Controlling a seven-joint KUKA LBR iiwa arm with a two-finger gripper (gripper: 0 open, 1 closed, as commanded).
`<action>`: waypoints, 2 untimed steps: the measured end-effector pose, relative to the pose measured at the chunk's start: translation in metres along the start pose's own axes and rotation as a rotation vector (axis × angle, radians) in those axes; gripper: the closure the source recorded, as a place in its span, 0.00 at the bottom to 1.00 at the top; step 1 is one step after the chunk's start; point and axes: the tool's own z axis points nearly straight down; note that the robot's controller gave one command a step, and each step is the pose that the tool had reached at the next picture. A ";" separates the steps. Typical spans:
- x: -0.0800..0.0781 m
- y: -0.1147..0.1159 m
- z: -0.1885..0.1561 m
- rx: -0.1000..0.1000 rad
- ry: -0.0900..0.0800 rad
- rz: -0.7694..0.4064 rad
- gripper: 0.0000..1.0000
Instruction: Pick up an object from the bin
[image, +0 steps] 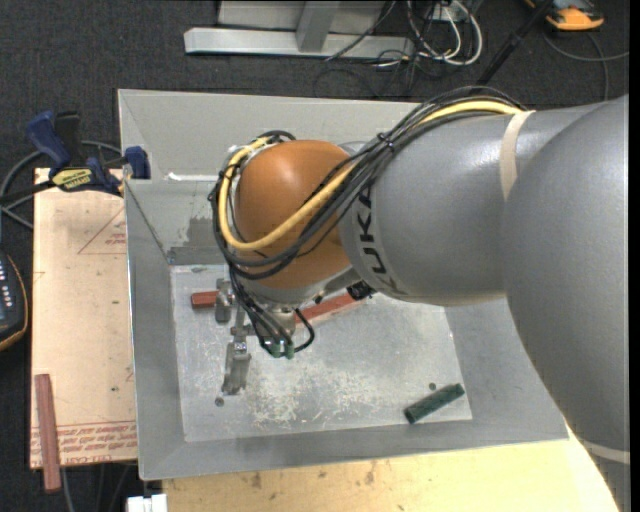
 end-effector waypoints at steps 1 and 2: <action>-0.108 -0.055 0.112 0.001 -0.008 -0.219 0.00; -0.106 -0.073 0.078 -0.001 -0.012 -0.143 0.00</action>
Offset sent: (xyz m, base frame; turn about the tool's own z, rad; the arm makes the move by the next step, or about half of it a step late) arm 0.1072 -0.0526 -0.1098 -0.2239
